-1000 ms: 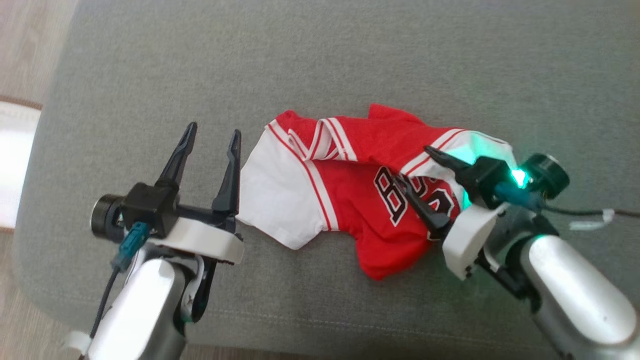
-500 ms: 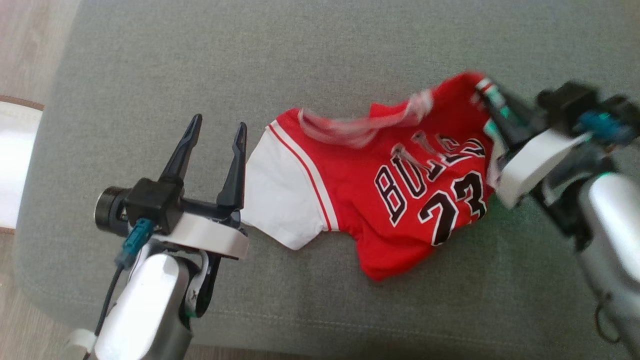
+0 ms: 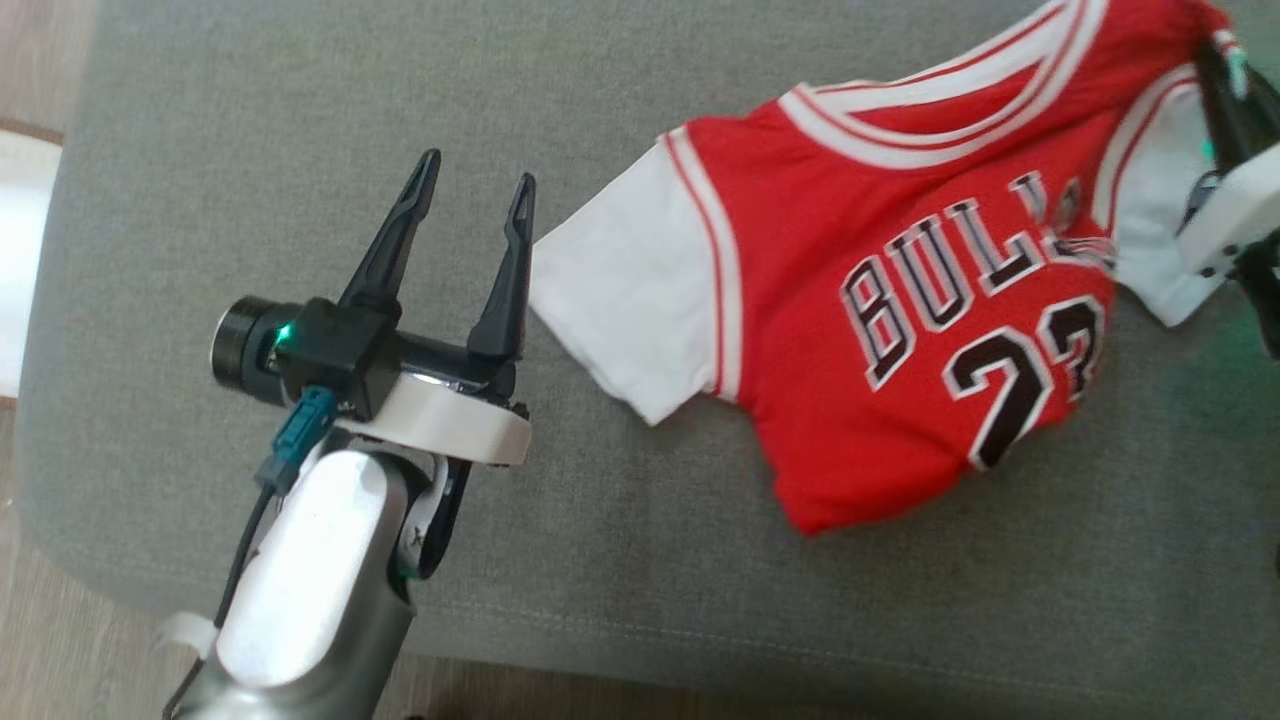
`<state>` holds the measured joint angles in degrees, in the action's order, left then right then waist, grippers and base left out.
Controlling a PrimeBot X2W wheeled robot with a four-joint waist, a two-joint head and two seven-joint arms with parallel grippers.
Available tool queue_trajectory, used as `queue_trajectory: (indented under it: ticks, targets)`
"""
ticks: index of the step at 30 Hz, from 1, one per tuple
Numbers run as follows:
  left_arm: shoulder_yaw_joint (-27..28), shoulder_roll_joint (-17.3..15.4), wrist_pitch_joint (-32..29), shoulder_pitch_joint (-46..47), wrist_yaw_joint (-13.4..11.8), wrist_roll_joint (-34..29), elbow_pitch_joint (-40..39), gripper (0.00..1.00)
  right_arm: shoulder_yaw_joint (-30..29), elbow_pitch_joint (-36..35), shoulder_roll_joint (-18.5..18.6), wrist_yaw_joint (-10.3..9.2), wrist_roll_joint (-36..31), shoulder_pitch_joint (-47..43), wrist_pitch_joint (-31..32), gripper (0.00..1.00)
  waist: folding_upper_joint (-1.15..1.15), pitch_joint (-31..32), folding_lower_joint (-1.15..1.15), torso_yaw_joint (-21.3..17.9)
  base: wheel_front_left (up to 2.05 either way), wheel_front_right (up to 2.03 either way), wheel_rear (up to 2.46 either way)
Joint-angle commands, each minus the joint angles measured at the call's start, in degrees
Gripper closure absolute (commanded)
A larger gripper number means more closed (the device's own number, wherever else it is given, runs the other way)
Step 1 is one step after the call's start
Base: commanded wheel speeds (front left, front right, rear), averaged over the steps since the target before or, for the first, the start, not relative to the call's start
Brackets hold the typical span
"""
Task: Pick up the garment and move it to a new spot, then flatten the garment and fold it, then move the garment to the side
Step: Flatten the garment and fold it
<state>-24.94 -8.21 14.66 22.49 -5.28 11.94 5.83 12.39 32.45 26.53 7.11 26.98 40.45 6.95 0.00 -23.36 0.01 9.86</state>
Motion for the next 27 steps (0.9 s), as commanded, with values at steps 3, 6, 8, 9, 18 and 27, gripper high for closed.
queue_trajectory:
  ticks: [3, 6, 8, 9, 18, 27]
  targets:
    - [2.27, -0.21, 0.33, 1.96, 0.42, -1.11, -1.21, 0.0, -0.83, 1.78, 1.03, 0.37, 3.26, 0.87, -3.75, 0.0, 0.0, -0.61, -0.01, -0.02, 0.0, 0.0, 0.0]
    - [2.74, -0.11, 0.33, 1.6, 0.49, -1.56, -0.79, 0.0, -0.98, 3.08, 1.2, 0.37, 4.13, 0.31, -8.7, 0.0, 0.0, 0.12, -0.01, -0.8, 0.0, 0.0, 0.0]
    - [3.15, -0.16, 0.33, 1.04, 0.46, -1.79, -0.43, 0.0, -1.11, 3.15, 1.31, 0.37, 3.22, -0.62, -12.77, 0.0, 0.0, 1.18, -0.01, -1.51, 0.0, 0.0, 0.0]
    - [3.35, -0.21, 0.33, 0.64, 0.41, -1.87, -0.24, 0.0, -1.15, 2.89, 1.26, 0.37, 2.32, -1.26, -14.75, 0.0, 0.0, 1.86, -0.01, -1.92, 0.0, 0.0, 0.0]
    - [5.74, -1.35, 0.34, -4.59, -0.43, -1.69, 0.66, 0.0, -4.31, -8.81, -3.68, 0.37, -4.05, -13.08, -20.92, 0.0, 0.0, 9.05, -0.01, -5.71, 0.0, 0.0, 0.0]
    - [6.86, -2.82, 0.34, -9.17, -0.91, -0.97, 1.28, 0.0, -9.52, -24.4, -11.86, 0.37, -9.07, -28.43, -15.56, 0.0, 0.0, 14.14, -0.01, -7.92, 0.0, 0.0, 0.0]
